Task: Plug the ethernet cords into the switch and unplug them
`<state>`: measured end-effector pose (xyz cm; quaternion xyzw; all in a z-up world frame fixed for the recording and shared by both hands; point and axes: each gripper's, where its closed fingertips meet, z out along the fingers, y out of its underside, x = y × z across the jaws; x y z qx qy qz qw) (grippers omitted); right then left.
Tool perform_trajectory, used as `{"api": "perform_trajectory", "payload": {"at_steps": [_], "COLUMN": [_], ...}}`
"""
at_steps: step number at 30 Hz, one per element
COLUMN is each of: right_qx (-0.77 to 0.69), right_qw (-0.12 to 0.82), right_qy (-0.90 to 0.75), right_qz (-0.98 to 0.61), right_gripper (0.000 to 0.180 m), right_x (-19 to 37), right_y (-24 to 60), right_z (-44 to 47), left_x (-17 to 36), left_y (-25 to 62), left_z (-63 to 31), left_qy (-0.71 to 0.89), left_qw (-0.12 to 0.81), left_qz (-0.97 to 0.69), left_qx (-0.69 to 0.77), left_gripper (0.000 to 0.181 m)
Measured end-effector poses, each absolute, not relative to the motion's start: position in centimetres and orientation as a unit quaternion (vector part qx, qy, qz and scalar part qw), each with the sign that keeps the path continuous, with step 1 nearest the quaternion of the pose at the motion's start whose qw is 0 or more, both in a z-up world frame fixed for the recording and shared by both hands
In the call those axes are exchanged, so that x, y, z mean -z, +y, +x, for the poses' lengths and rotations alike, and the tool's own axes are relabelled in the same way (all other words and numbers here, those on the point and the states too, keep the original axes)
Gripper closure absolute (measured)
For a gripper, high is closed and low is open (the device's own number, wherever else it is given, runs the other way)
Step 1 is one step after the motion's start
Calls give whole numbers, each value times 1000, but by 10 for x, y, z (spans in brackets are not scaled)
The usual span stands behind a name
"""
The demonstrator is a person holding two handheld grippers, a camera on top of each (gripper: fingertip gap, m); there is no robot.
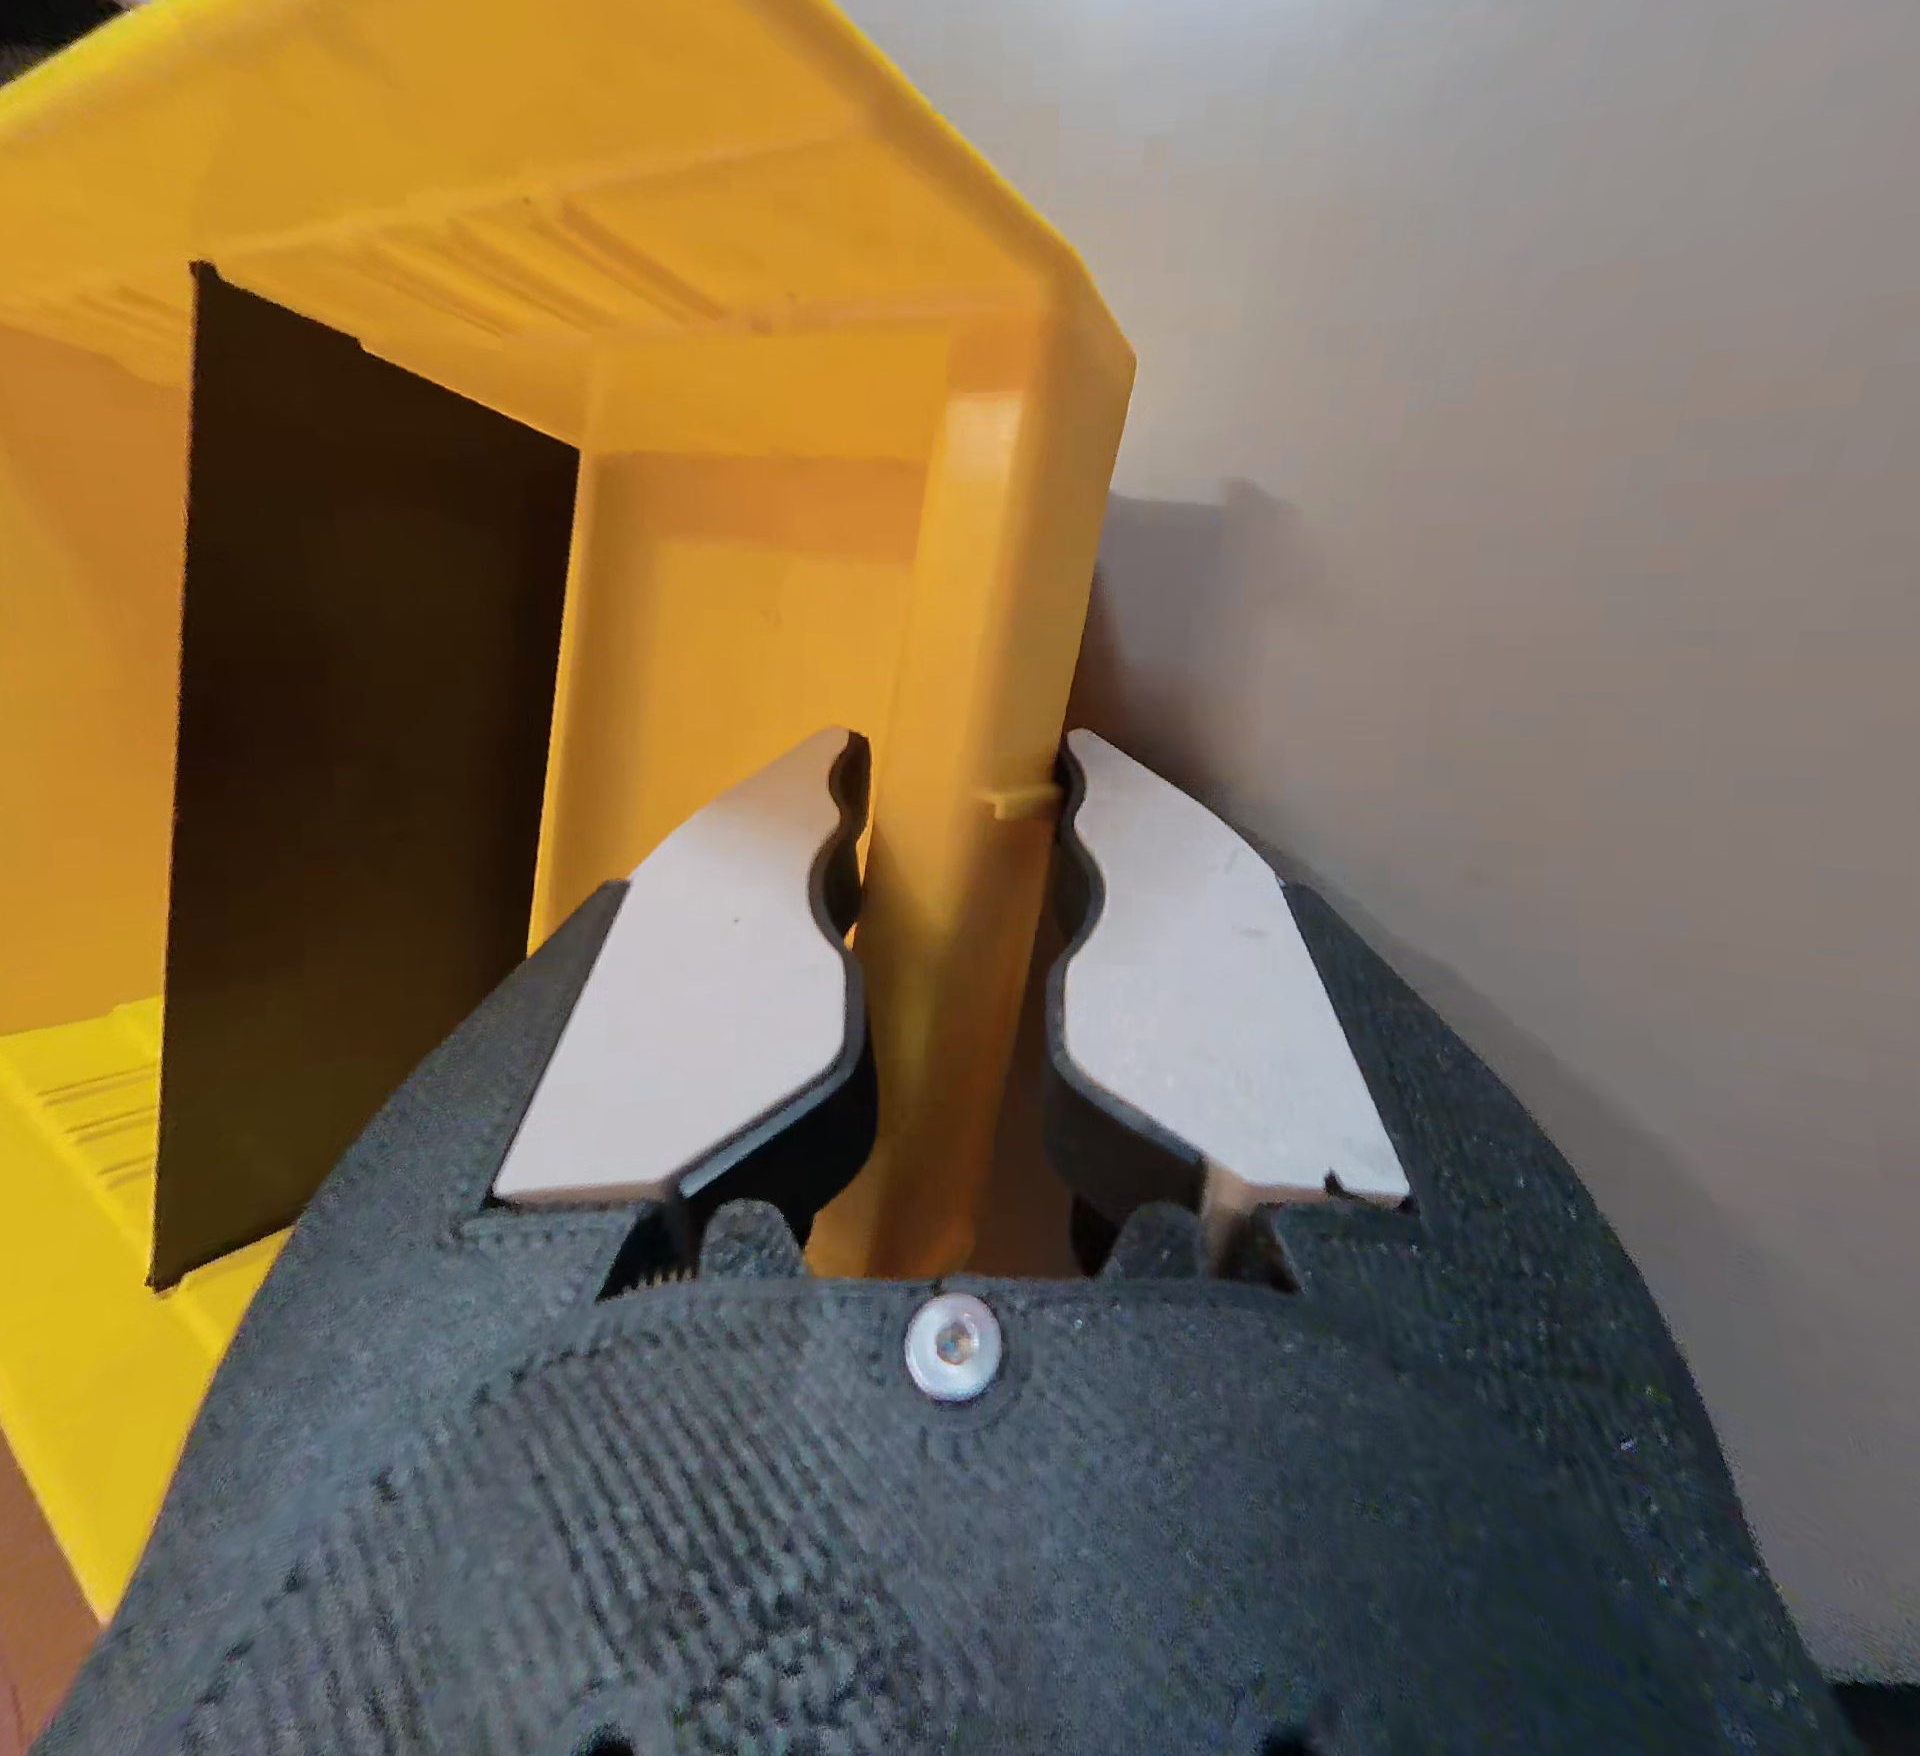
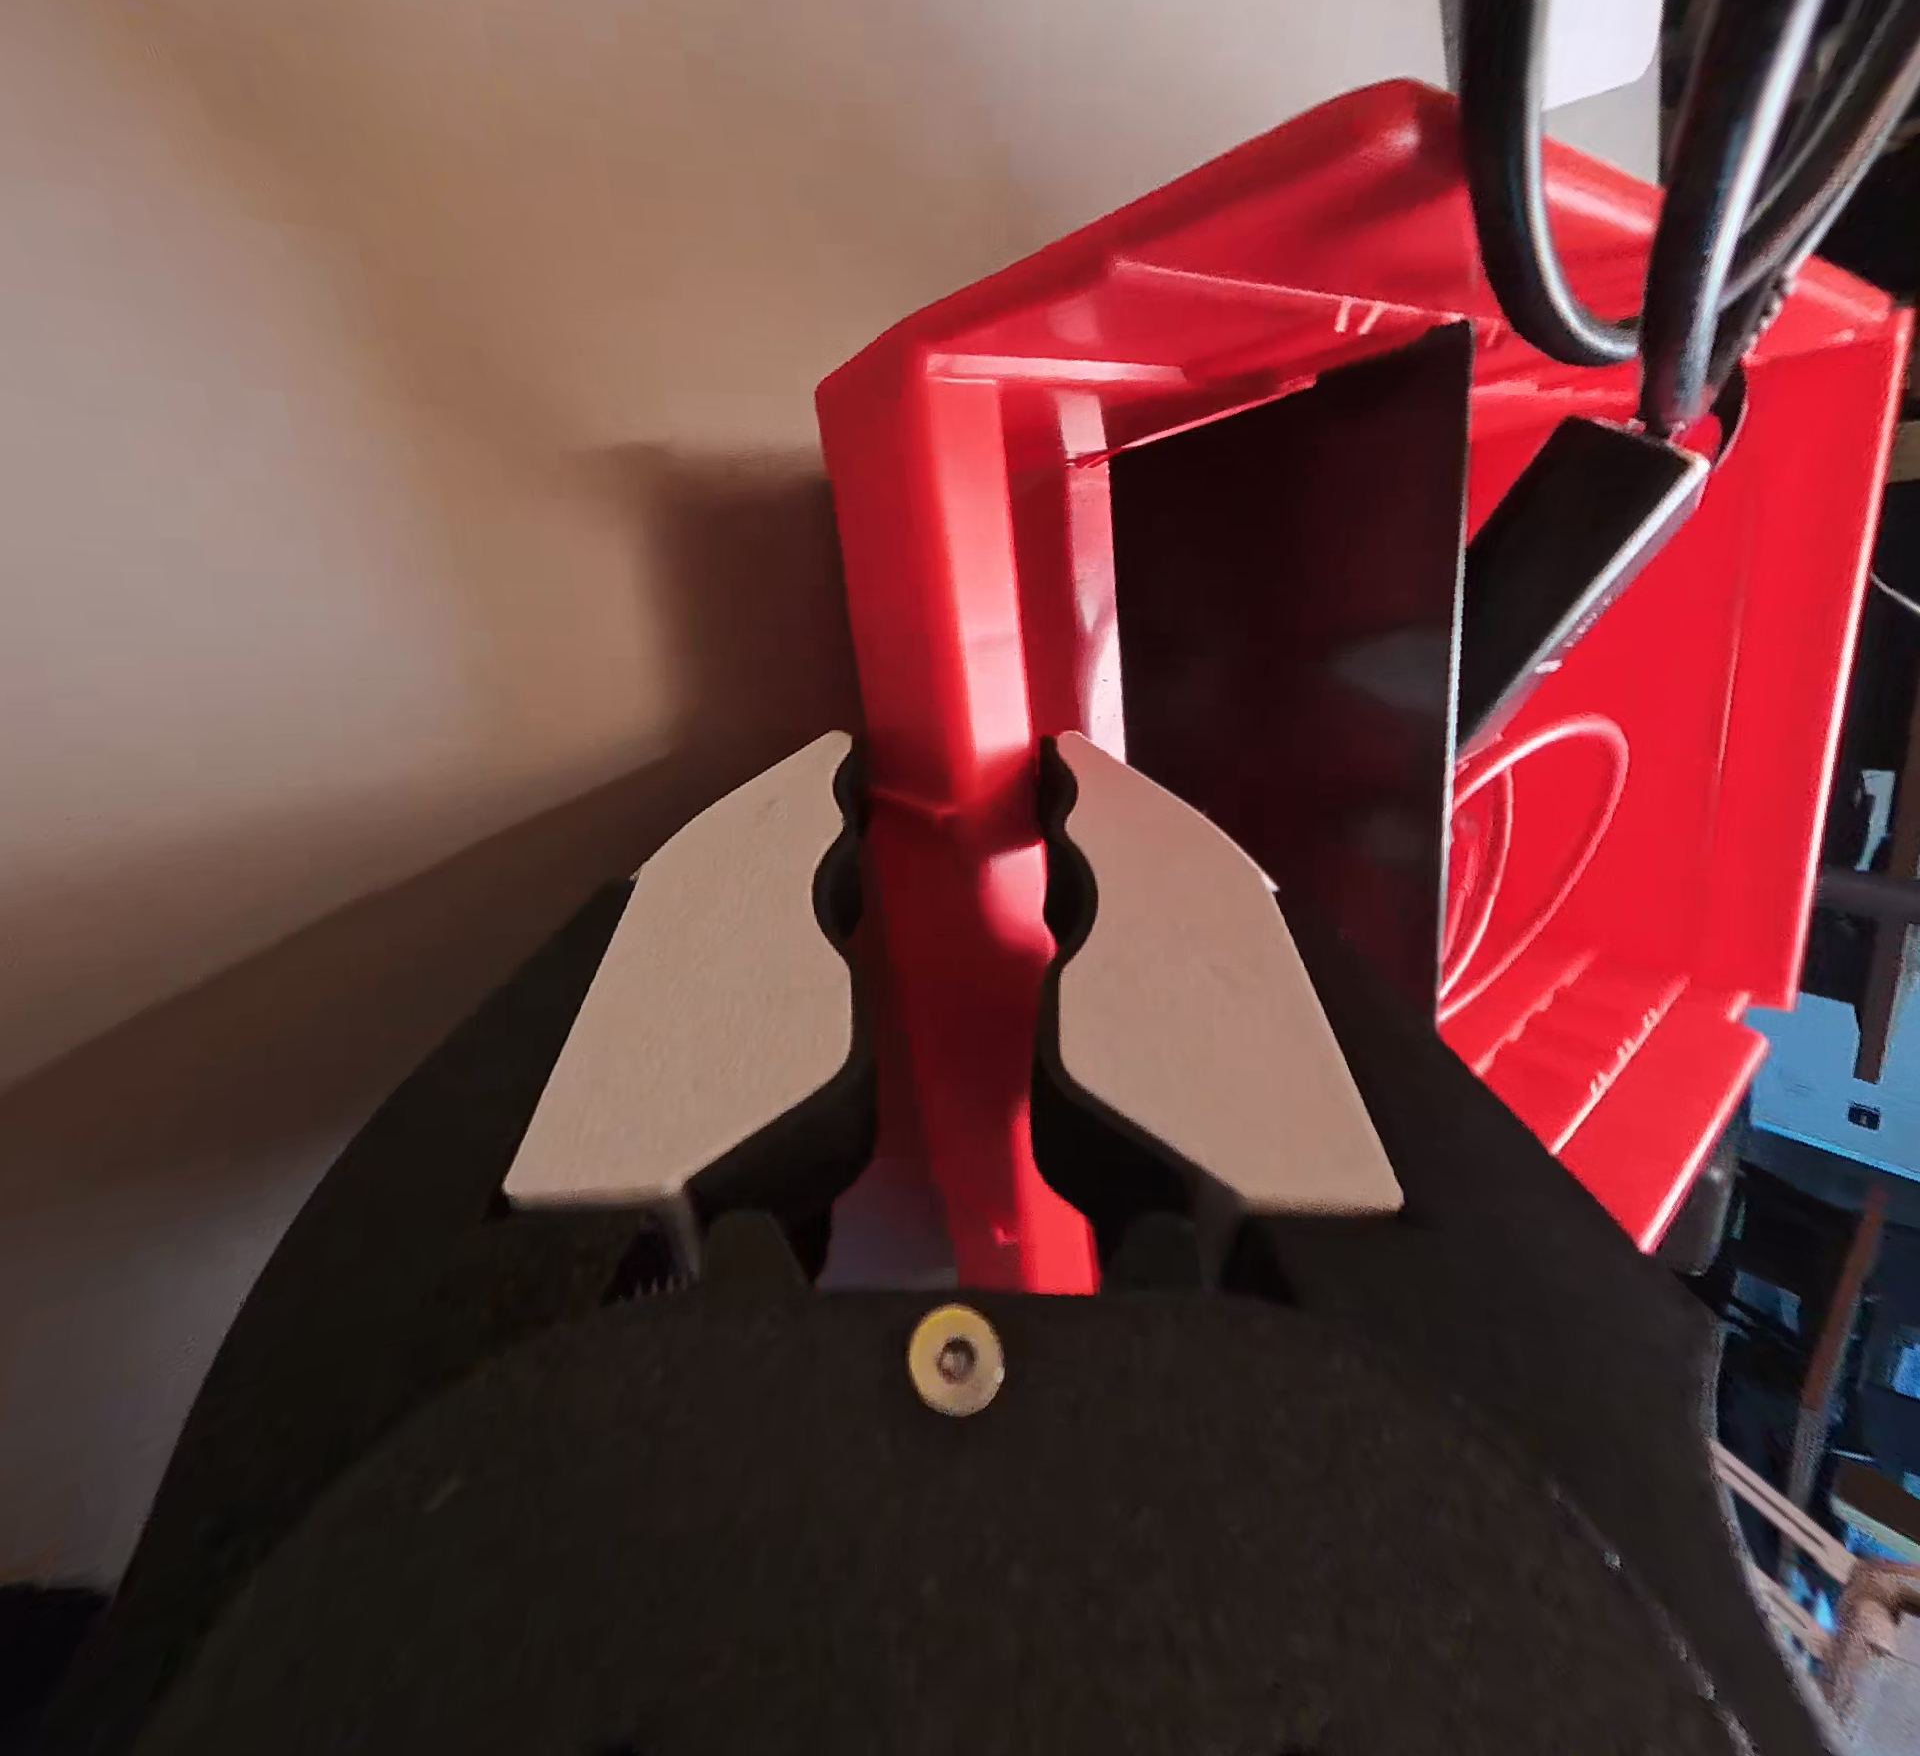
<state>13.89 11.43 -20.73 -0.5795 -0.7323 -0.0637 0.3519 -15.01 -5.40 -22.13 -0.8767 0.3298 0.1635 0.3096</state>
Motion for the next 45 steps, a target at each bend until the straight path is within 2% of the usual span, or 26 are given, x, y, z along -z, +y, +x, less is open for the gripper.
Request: {"api": "perform_trajectory", "payload": {"at_steps": [1,6,10,12,16,19,23,28,33,35,38,45], "right_qx": [58,-89,-124,-105,-138,-200,-204,-182,-182,-190,-167,-177], "right_qw": [357,447,546,563,551,523,510,509,508,504,507,563], "right_qy": [-730,-640,-489,-418,-324,-296,-289,-285,-275,-274,-302,-309], "right_qz": [-580,-619,-668,-705,-757,-774,-784,-791,-796,-797,-790,-746], "right_gripper": [147,145,145,138,128,130,135,141,149,164,165,168], "right_x": [206,152,104,106,134,154,168,175,175,170,168,115], "right_y": [108,71,96,121,154,158,159,170,179,179,171,153], "right_z": [143,159,216,253,280,266,258,258,259,262,258,245], "left_x": [221,219,212,196,146,134,149,171,172,171,165,128], "left_y": [-52,-32,-12,-9,-16,-11,26,85,109,112,110,91], "left_z": [-142,-104,-90,-80,-18,40,99,112,111,104,95,79], "left_qy": [340,404,404,372,289,235,152,76,79,88,98,124], "left_qw": [312,341,385,426,539,557,536,545,546,547,553,590], "left_qz": [-872,-834,-816,-816,-791,-784,-797,-808,-811,-816,-817,-795], "left_qx": [-160,-160,-149,-116,25,141,236,209,195,165,133,69], "left_gripper": [147,146,138,132,138,133,130,126,145,150,156,160]}}
